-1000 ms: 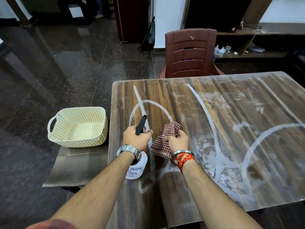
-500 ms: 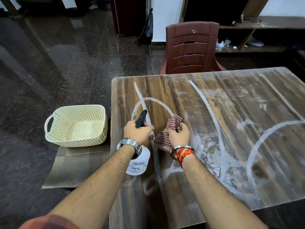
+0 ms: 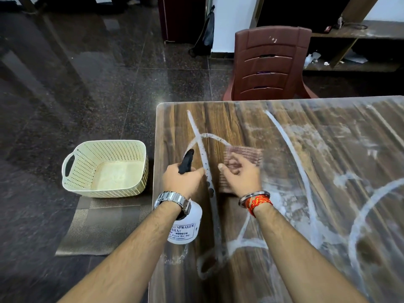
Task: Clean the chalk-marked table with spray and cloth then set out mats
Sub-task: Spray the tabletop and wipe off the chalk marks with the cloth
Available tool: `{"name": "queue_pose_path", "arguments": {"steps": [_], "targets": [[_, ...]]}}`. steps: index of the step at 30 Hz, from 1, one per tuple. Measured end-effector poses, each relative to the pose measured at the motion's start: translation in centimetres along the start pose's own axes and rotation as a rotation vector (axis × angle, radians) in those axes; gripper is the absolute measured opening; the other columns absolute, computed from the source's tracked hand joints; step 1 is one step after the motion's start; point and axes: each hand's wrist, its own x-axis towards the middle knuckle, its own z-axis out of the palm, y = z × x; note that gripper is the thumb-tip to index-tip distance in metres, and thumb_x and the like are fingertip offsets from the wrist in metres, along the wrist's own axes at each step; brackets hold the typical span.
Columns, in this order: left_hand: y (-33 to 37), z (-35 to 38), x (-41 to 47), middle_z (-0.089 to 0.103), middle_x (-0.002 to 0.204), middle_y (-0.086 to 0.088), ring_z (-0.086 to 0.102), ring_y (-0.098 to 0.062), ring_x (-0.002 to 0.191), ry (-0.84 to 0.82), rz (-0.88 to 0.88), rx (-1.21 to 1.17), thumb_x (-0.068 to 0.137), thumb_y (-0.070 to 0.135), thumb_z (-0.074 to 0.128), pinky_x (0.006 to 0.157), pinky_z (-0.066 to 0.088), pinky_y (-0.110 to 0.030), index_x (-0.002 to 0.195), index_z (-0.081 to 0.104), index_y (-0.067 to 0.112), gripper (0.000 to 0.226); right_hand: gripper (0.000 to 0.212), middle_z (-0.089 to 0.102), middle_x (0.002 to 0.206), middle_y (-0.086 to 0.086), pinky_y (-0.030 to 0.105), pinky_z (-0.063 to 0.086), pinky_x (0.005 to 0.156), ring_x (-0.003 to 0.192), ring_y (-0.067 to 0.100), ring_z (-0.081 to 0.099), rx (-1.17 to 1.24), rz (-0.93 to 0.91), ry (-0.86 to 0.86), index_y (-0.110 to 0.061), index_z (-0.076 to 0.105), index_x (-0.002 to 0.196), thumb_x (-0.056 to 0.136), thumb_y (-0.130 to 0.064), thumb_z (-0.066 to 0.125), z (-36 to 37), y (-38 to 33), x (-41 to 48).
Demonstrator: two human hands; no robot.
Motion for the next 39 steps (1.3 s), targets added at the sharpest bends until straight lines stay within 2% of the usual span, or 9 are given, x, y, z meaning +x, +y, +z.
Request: {"name": "queue_pose_path", "arguments": {"steps": [4, 8, 13, 19, 22, 26, 29, 34, 39], "targets": [[-0.4, -0.1, 1.1, 0.064, 0.052, 0.005, 0.064, -0.021, 0.058, 0.053, -0.028, 0.017, 0.068, 0.034, 0.079, 0.059, 0.049, -0.027, 0.06, 0.07, 0.017, 0.022, 0.056, 0.038, 0.15, 0.005, 0.042, 0.024, 0.113, 0.137, 0.03, 0.03, -0.494, -0.126, -0.184, -0.021, 0.037, 0.145, 0.095, -0.043, 0.044, 3.6, 3.0, 1.0], [-0.5, -0.2, 2.3, 0.065, 0.055, 0.002, 0.063, -0.021, 0.057, 0.093, -0.045, -0.016, 0.072, 0.03, 0.078, 0.057, 0.046, -0.025, 0.066, 0.072, 0.011, 0.02, 0.065, 0.01, 0.159, 0.016, 0.052, -0.002, 0.116, 0.146, 0.034, 0.005, -0.754, -0.074, -0.297, -0.012, 0.015, 0.152, 0.096, -0.045, 0.026, 7.6, 3.7, 0.7], [-0.6, -0.8, 4.0, 0.067, 0.06, -0.009, 0.06, -0.022, 0.06, 0.166, -0.047, -0.023, 0.075, 0.027, 0.078, 0.057, 0.044, -0.025, 0.064, 0.072, 0.011, 0.02, 0.064, 0.034, 0.152, 0.011, 0.049, 0.007, 0.116, 0.142, 0.031, 0.024, -0.709, -0.296, -0.181, -0.013, 0.036, 0.146, 0.09, -0.042, 0.024, 10.8, 3.0, 2.7], [0.0, -1.8, 7.5, 0.061, 0.06, -0.008, 0.058, -0.031, 0.065, 0.263, -0.096, -0.014, 0.074, 0.028, 0.076, 0.056, 0.041, -0.028, 0.061, 0.062, 0.008, 0.028, 0.062, 0.037, 0.151, 0.002, 0.047, 0.012, 0.117, 0.143, 0.024, 0.024, -0.64, -0.895, -0.65, -0.017, 0.043, 0.142, 0.087, -0.039, 0.024, 16.2, -1.2, 7.0], [0.6, -1.8, 8.9, 0.064, 0.058, -0.012, 0.062, -0.033, 0.065, 0.262, -0.07, 0.006, 0.072, 0.031, 0.073, 0.054, 0.043, -0.028, 0.064, 0.068, 0.008, 0.025, 0.057, 0.029, 0.155, -0.004, 0.045, 0.007, 0.117, 0.145, 0.021, 0.018, -0.709, -0.76, -0.51, -0.025, 0.031, 0.148, 0.093, -0.039, 0.027, 16.6, -0.8, 10.7], [1.0, -1.5, 10.1, 0.065, 0.059, -0.014, 0.065, -0.036, 0.068, 0.248, -0.056, 0.01, 0.073, 0.031, 0.073, 0.055, 0.044, -0.027, 0.067, 0.071, 0.009, 0.024, 0.06, 0.026, 0.156, -0.005, 0.049, 0.009, 0.116, 0.145, 0.023, 0.018, -0.726, -0.204, -0.128, -0.026, 0.028, 0.15, 0.091, -0.04, 0.028, 12.3, 3.7, 15.8], [1.5, -1.0, 10.8, 0.063, 0.057, -0.006, 0.062, -0.029, 0.061, 0.218, -0.059, -0.018, 0.076, 0.032, 0.076, 0.054, 0.041, -0.026, 0.063, 0.069, 0.013, 0.024, 0.056, 0.021, 0.158, -0.007, 0.049, 0.005, 0.116, 0.146, 0.021, 0.013, -0.702, 0.043, -0.04, -0.027, 0.024, 0.151, 0.096, -0.039, 0.027, 10.7, 4.6, 16.2], [3.6, 1.1, 12.0, 0.047, 0.046, 0.005, 0.05, -0.022, 0.051, 0.139, -0.086, -0.001, 0.072, 0.032, 0.082, 0.056, 0.038, -0.026, 0.05, 0.05, 0.016, 0.042, 0.055, 0.019, 0.158, -0.009, 0.046, 0.001, 0.117, 0.147, 0.018, 0.009, -0.641, -0.101, -0.175, -0.028, 0.024, 0.151, 0.097, -0.041, 0.023, 13.3, 2.0, 14.9], [4.2, 1.8, 13.5, 0.056, 0.05, 0.008, 0.058, -0.021, 0.056, 0.072, -0.05, 0.027, 0.068, 0.029, 0.085, 0.06, 0.046, -0.026, 0.055, 0.06, 0.017, 0.03, 0.055, 0.026, 0.156, -0.005, 0.043, 0.007, 0.117, 0.145, 0.018, 0.018, -0.619, -0.079, -0.126, -0.028, 0.031, 0.148, 0.094, -0.035, 0.027, 13.6, 2.1, 14.8]]}}
